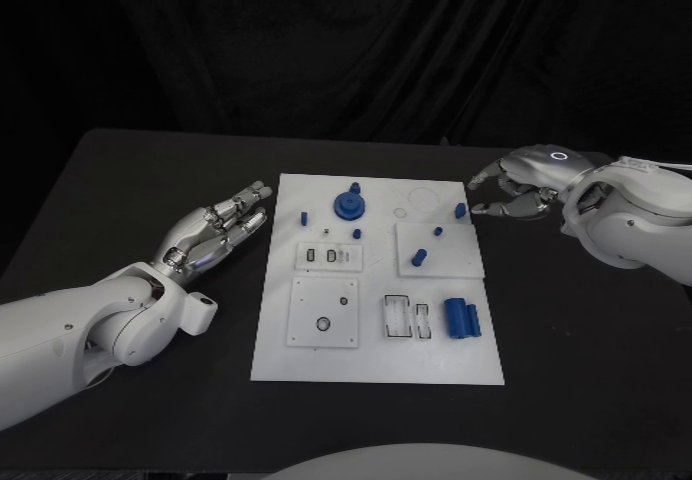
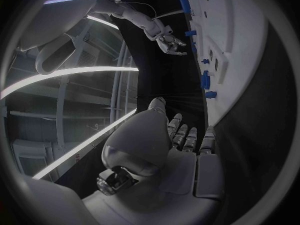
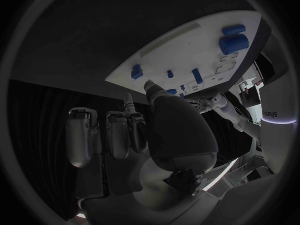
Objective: Assemble the parts on the task board
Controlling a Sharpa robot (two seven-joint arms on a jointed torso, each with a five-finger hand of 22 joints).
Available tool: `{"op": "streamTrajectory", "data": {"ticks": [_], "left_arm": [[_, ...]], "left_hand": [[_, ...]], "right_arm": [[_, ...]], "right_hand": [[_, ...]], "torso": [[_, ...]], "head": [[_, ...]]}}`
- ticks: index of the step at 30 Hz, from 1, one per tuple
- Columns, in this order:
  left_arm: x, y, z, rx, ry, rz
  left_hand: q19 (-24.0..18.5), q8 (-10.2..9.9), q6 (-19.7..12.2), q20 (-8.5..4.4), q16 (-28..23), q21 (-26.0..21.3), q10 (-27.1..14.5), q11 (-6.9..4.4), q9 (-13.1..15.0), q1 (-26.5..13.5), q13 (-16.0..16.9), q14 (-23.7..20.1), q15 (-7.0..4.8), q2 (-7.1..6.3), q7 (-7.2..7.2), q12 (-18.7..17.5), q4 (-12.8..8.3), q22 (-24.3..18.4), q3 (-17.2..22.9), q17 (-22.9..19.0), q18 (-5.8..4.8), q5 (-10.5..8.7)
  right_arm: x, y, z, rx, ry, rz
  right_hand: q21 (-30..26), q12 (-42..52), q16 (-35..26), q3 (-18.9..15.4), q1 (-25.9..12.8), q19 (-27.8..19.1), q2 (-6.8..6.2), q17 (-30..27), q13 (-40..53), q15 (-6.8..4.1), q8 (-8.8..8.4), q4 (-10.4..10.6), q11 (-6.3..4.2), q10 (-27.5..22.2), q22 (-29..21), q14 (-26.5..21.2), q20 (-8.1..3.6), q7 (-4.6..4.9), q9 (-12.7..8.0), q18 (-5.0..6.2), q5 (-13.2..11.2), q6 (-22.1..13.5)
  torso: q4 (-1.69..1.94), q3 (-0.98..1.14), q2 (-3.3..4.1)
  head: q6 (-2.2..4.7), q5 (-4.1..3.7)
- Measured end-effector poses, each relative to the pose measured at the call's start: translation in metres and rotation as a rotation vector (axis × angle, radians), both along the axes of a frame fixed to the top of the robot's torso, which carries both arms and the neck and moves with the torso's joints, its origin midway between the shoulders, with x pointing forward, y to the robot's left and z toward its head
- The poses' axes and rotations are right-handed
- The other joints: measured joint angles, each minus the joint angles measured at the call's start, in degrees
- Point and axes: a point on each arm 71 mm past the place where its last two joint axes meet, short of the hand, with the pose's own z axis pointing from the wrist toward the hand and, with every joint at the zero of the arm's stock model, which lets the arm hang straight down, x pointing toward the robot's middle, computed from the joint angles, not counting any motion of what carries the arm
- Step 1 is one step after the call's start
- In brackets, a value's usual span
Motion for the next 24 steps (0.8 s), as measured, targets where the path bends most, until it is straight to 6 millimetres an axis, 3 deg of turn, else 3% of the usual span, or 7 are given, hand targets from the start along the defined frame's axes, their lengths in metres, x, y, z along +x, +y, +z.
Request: {"op": "streamTrajectory", "data": {"ticks": [24], "left_arm": [[0.001, 0.001, 0.0, 0.002, 0.0, 0.002]], "left_hand": [[0.0, 0.0, 0.0, 0.0, 0.0, 0.0, 0.0, 0.0, -0.01, 0.0, 0.0, 0.0, 0.0, 0.0, 0.0, 0.0, 0.0, -0.01, 0.0, -0.05, 0.0, 0.32]], "right_arm": [[0.01, 0.007, -0.016, -0.013, 0.026, -0.006]], "right_hand": [[-1.49, 0.0, 0.0, 0.15, 0.24, 0.0, -0.24, 0.0, -0.01, 0.0, 0.0, 0.47, 0.0, 0.0, -0.01, 0.0, 0.0, 0.21, 0.0, 0.01, -0.23, 0.21]], "torso": [[-0.01, 0.0, -0.04]], "head": [[0.19, -0.7]]}}
